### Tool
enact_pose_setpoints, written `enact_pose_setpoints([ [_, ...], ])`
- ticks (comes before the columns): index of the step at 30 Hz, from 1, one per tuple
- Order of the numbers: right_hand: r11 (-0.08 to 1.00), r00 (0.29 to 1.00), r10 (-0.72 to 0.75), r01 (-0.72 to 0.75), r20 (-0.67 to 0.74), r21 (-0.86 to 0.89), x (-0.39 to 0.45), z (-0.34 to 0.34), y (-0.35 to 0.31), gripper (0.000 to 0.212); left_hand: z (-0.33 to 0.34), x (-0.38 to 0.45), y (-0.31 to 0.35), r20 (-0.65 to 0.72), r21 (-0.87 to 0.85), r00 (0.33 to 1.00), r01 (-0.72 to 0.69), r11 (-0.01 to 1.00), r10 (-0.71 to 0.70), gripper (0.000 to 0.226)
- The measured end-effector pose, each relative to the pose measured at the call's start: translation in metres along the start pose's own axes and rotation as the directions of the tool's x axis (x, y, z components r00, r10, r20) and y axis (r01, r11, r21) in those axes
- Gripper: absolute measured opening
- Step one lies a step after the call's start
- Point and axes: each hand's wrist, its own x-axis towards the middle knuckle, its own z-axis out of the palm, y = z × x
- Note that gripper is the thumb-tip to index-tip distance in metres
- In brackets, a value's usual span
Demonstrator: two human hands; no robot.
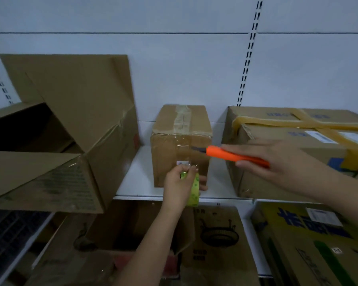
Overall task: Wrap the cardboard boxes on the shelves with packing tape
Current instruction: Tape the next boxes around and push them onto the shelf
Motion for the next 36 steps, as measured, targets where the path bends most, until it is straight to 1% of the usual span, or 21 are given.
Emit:
enact_pose_setpoints([
  [2, 0.998, 0.985, 0.060, -0.061, -0.161, -0.001, -0.004, -0.012, 0.017, 0.050, 0.004, 0.001, 0.005, 0.047, 0.015, 0.998, -0.035, 0.999, 0.035, 0.018],
  [4, 0.981, 0.956, 0.162, -0.184, -0.246, -0.069, 0.002, -0.017, 0.049, 0.047, 0.010, 0.003, 0.009, 0.101, 0.005, 0.994, -0.052, 0.999, 0.052, 0.018],
  [6, 0.938, 0.937, 0.293, -0.320, -0.191, -0.130, 0.008, -0.013, 0.091, 0.043, 0.017, 0.004, 0.013, 0.138, -0.036, 0.989, -0.046, 0.998, 0.051, 0.019],
  [8, 0.858, 0.884, 0.467, -0.456, -0.009, -0.237, 0.010, -0.006, 0.114, 0.042, 0.021, 0.004, 0.014, 0.159, -0.043, 0.987, -0.032, 0.999, 0.038, 0.023],
  [9, 0.834, 0.863, 0.505, -0.479, 0.027, -0.273, 0.011, -0.002, 0.117, 0.042, 0.022, 0.004, 0.013, 0.167, -0.034, 0.985, -0.026, 0.999, 0.032, 0.024],
  [10, 0.842, 0.875, 0.484, -0.470, -0.011, -0.264, 0.015, 0.001, 0.115, 0.042, 0.021, 0.003, 0.013, 0.172, -0.025, 0.985, -0.023, 0.999, 0.027, 0.024],
  [11, 0.881, 0.906, 0.411, -0.424, -0.107, -0.211, 0.021, 0.004, 0.105, 0.041, 0.019, 0.003, 0.011, 0.171, -0.022, 0.985, -0.018, 1.000, 0.021, 0.023],
  [13, 0.967, 0.937, 0.213, -0.242, -0.277, -0.075, 0.040, 0.012, 0.066, 0.042, 0.013, 0.000, 0.007, 0.138, -0.029, 0.990, 0.003, 1.000, 0.001, 0.022],
  [14, 0.987, 0.943, 0.134, -0.154, -0.305, -0.044, 0.054, 0.017, 0.043, 0.046, 0.010, -0.001, 0.005, 0.116, -0.032, 0.993, 0.020, 0.999, -0.016, 0.022],
  [16, 0.998, 0.963, 0.016, -0.030, -0.270, -0.050, 0.087, 0.035, 0.002, 0.055, 0.003, -0.005, 0.001, 0.089, -0.054, 0.994, 0.059, 0.997, -0.055, 0.022],
  [19, 0.998, 0.989, -0.021, 0.011, -0.143, -0.069, 0.128, 0.075, -0.027, 0.051, -0.008, -0.013, -0.003, 0.075, -0.081, 0.994, 0.086, 0.993, -0.080, 0.021],
  [21, 0.994, 0.971, -0.035, 0.009, -0.236, -0.110, 0.139, 0.098, -0.027, 0.045, -0.016, -0.018, -0.005, 0.065, -0.067, 0.994, 0.096, 0.993, -0.091, 0.019],
  [23, 0.976, 0.943, -0.064, -0.009, -0.326, -0.218, 0.141, 0.111, -0.023, 0.045, -0.024, -0.021, -0.007, 0.057, -0.080, 0.993, 0.109, 0.991, -0.105, 0.017],
  [26, 0.923, 0.947, -0.161, 0.046, -0.276, -0.382, 0.137, 0.113, -0.020, 0.074, -0.032, -0.027, -0.007, 0.048, -0.112, 0.992, 0.124, 0.986, -0.120, 0.016],
  [27, 0.914, 0.950, -0.185, 0.072, -0.253, -0.399, 0.131, 0.111, -0.020, 0.084, -0.033, -0.029, -0.007, 0.051, -0.115, 0.992, 0.123, 0.986, -0.118, 0.016],
  [28, 0.919, 0.943, -0.209, 0.098, -0.259, -0.383, 0.123, 0.107, -0.023, 0.088, -0.034, -0.032, -0.007, 0.059, -0.115, 0.992, 0.121, 0.986, -0.114, 0.017],
  [30, 0.972, 0.908, -0.200, 0.137, -0.369, -0.191, 0.099, 0.103, -0.034, 0.072, -0.035, -0.035, -0.006, 0.080, -0.117, 0.991, 0.117, 0.986, -0.108, 0.019],
  [31, 0.992, 0.899, -0.122, 0.121, -0.420, -0.030, 0.085, 0.100, -0.040, 0.062, -0.035, -0.035, -0.006, 0.089, -0.113, 0.991, 0.112, 0.987, -0.102, 0.019],
  [32, 0.985, 0.912, -0.010, 0.080, -0.409, 0.155, 0.072, 0.098, -0.046, 0.057, -0.035, -0.035, -0.006, 0.096, -0.102, 0.991, 0.103, 0.989, -0.093, 0.020],
  [34, 0.882, 0.959, 0.188, -0.070, -0.212, 0.467, 0.053, 0.100, -0.054, 0.058, -0.033, -0.037, -0.007, 0.116, -0.066, 0.990, 0.083, 0.994, -0.075, 0.021],
  [36, 0.790, 0.963, 0.270, -0.218, -0.006, 0.573, 0.044, 0.112, -0.053, 0.054, -0.027, -0.037, -0.009, 0.137, -0.032, 0.989, 0.064, 0.997, -0.059, 0.021],
])
